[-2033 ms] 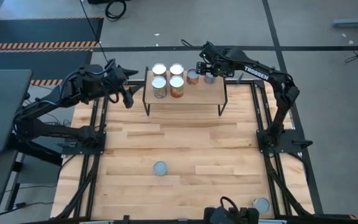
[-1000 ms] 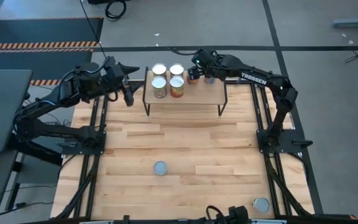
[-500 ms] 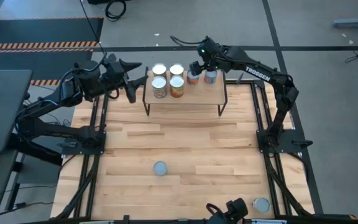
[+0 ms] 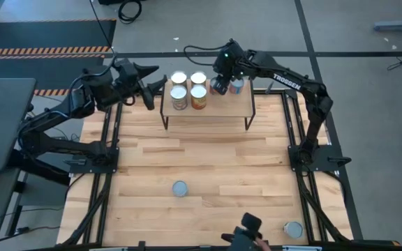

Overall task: Pick and place cans onto a shelf
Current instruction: Adjust the canned oranges on the shelf

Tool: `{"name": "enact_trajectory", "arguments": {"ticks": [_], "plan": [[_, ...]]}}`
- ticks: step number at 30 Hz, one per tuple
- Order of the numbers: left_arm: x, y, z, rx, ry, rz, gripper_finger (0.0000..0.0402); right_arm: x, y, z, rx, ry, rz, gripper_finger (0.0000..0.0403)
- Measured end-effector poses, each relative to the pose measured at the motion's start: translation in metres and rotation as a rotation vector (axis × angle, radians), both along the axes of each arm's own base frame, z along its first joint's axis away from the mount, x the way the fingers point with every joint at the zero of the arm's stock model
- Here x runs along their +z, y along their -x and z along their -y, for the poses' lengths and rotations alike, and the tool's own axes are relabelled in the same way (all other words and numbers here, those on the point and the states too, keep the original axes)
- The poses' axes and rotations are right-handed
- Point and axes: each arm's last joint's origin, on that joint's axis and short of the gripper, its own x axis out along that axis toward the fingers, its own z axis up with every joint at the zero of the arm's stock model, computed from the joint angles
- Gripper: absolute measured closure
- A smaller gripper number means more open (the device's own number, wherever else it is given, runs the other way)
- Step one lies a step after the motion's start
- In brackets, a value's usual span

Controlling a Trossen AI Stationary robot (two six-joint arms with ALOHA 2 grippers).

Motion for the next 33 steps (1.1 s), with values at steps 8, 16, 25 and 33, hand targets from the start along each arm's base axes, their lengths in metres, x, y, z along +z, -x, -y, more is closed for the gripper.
{"name": "enact_trajectory", "arguments": {"ticks": [8,16,25,33], "plan": [[0.003,0.0,0.0,0.001,0.028,0.053,0.0127,-0.012,-0.001,0.016,0.048,-0.067,0.052,0.0391],[0.003,-0.001,0.0,0.003,0.026,0.061,0.0127,-0.031,-0.002,0.019,0.056,-0.123,0.007,0.0398],[0.005,-0.001,-0.001,0.008,0.021,0.073,0.0127,-0.032,0.001,0.021,0.025,-0.112,-0.02,0.0398],[0.004,-0.001,-0.001,0.008,0.023,0.066,0.0127,-0.032,0.001,0.021,0.021,-0.107,-0.022,0.0398]]}}
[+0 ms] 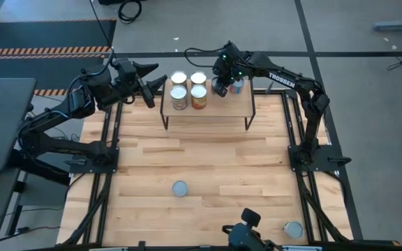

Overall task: Pick and place cans onto a shelf
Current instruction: Adjust the canned oranges on the shelf, then adjust the canned corn on the shelf

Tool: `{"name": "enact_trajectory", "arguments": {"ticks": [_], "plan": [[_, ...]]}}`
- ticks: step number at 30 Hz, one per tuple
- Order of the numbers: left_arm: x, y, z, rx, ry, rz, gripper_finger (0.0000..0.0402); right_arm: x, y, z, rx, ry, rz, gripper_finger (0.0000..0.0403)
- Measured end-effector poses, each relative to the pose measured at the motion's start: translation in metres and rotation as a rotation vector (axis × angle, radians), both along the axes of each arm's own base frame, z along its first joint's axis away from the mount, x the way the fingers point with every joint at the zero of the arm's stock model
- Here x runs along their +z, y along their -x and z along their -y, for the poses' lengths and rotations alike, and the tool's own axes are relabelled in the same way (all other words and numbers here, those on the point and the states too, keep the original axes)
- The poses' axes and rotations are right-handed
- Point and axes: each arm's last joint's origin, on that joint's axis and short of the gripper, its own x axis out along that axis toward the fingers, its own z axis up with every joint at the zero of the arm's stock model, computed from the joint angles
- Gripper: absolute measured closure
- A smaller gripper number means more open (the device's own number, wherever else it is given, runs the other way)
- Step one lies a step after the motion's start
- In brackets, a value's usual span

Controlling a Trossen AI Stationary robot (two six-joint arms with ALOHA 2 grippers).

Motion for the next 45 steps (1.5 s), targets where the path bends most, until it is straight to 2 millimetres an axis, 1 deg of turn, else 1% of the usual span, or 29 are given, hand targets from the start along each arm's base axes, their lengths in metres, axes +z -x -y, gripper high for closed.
{"name": "enact_trajectory", "arguments": {"ticks": [3,10,15,18,22,24,27,31,35,37,45], "plan": [[0.0,0.0,0.0,0.0,0.0,0.0,0.0127,0.0,0.0,0.001,-0.024,0.028,-0.016,0.0398],[0.0,0.0,0.0,0.0,-0.001,0.0,0.0127,0.001,0.001,0.001,-0.024,0.031,-0.018,0.0398],[0.0,0.0,0.0,0.0,-0.005,-0.003,0.0127,0.005,0.003,-0.001,-0.03,0.034,-0.008,0.0398],[0.0,0.0,0.0,0.004,-0.011,-0.007,0.0127,0.015,0.006,-0.004,-0.037,0.052,0.029,0.0398],[0.0,0.0,0.0,0.013,-0.022,-0.015,0.0127,0.033,0.013,-0.01,-0.044,0.064,0.107,0.0398],[0.0,0.0,0.0,0.013,-0.021,-0.015,0.0127,0.042,0.02,-0.014,-0.053,0.068,0.116,0.0398],[0.0,0.0,0.0,0.013,-0.021,-0.015,0.0127,0.048,0.039,-0.016,-0.083,0.032,0.069,0.0398],[0.0,0.001,0.0,0.012,-0.022,-0.013,0.0127,0.046,0.061,-0.009,-0.141,-0.021,-0.006,0.0398],[0.0,0.0,0.0,0.012,-0.021,-0.018,0.0127,0.041,0.071,0.001,-0.177,-0.069,-0.029,0.0398],[0.0,0.0,0.0,0.01,-0.02,-0.018,0.0127,0.038,0.073,0.004,-0.173,-0.098,-0.023,0.0398],[-0.001,-0.001,0.002,-0.002,-0.02,-0.021,0.0127,0.026,0.071,0.003,-0.132,-0.181,-0.039,0.0398]]}}
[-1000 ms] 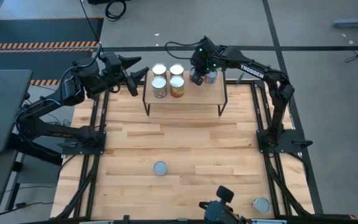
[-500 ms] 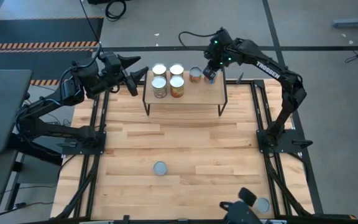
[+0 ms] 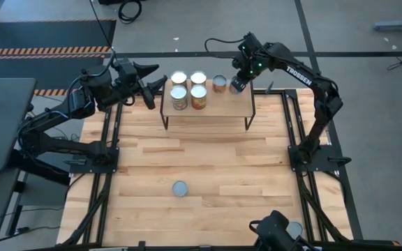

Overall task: Pick and place cans onto a shelf
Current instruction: Adjust the canned corn on the shelf, then put the canned carrots on the shelf

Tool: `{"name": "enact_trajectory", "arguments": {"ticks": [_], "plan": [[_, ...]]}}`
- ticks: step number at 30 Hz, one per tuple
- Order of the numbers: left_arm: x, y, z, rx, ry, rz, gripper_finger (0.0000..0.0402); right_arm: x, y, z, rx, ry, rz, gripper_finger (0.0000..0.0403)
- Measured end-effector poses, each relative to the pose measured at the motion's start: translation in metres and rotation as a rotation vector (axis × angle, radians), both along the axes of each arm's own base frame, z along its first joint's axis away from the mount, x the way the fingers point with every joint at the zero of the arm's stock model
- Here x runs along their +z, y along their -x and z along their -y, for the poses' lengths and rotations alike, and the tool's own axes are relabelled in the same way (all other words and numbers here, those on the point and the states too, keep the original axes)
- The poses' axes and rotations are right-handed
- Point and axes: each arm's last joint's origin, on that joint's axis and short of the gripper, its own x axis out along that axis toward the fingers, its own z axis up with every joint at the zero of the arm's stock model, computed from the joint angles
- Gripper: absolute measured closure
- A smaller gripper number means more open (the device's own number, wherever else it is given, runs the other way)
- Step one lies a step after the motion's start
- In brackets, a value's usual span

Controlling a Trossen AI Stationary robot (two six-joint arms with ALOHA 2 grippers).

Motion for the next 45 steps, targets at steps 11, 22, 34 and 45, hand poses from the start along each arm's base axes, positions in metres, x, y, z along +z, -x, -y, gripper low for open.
{"name": "enact_trajectory", "arguments": {"ticks": [11,22,34,45], "plan": [[0.001,0.001,0.0,0.001,-0.025,-0.007,0.0127,-0.017,-0.001,0.002,-0.044,0.002,-0.022,0.0398],[0.001,0.001,0.0,0.001,-0.025,-0.007,0.0127,-0.017,-0.001,0.0,-0.046,0.004,-0.043,0.0398],[0.002,0.003,0.001,-0.003,-0.027,0.0,0.0127,-0.007,0.003,-0.008,-0.043,0.032,-0.03,0.0398],[-0.003,0.002,0.004,-0.06,0.093,0.008,0.0127,0.07,0.002,-0.076,0.138,0.24,0.334,0.0397]]}}
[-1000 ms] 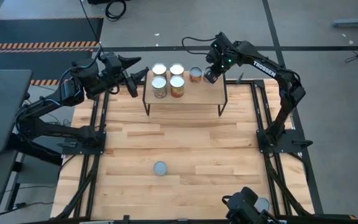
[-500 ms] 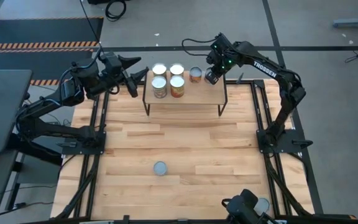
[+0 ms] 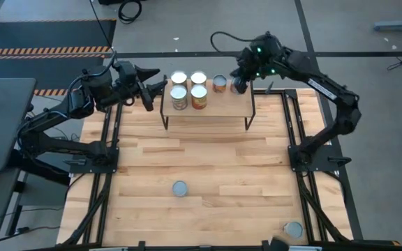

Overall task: Pick and place cans onto a shelf
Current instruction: Put the canned carrots on the shelf

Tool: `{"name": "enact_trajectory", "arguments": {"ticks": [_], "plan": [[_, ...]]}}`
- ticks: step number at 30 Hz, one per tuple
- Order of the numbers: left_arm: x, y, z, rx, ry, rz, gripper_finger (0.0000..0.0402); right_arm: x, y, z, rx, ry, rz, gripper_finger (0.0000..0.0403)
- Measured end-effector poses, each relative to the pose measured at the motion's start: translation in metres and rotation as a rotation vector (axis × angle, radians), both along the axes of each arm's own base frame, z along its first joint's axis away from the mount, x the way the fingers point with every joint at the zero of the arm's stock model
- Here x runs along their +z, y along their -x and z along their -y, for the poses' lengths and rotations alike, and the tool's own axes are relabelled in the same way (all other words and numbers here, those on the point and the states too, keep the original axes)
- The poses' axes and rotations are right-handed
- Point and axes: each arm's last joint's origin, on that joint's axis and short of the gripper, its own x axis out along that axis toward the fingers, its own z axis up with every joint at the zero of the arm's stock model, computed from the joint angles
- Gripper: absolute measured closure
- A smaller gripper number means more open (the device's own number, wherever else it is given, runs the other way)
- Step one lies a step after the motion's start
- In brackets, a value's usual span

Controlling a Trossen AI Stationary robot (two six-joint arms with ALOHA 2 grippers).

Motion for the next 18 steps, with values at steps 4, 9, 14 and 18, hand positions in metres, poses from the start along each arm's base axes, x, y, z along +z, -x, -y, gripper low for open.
{"name": "enact_trajectory", "arguments": {"ticks": [4,9,14,18], "plan": [[-0.003,-0.001,0.009,-0.108,0.046,-0.016,0.0127,0.015,-0.014,-0.051,0.197,0.063,0.056,0.0397],[-0.01,-0.01,0.028,-0.269,0.086,-0.014,0.0127,0.012,-0.038,-0.125,0.421,0.046,0.071,0.0397],[-0.035,-0.02,0.055,-0.404,0.124,-0.091,0.0127,-0.026,-0.064,-0.187,0.555,-0.045,-0.049,0.0397],[-0.066,-0.02,0.081,-0.499,0.24,-0.228,0.0127,-0.065,-0.088,-0.223,0.586,-0.137,-0.123,0.0395]]}}
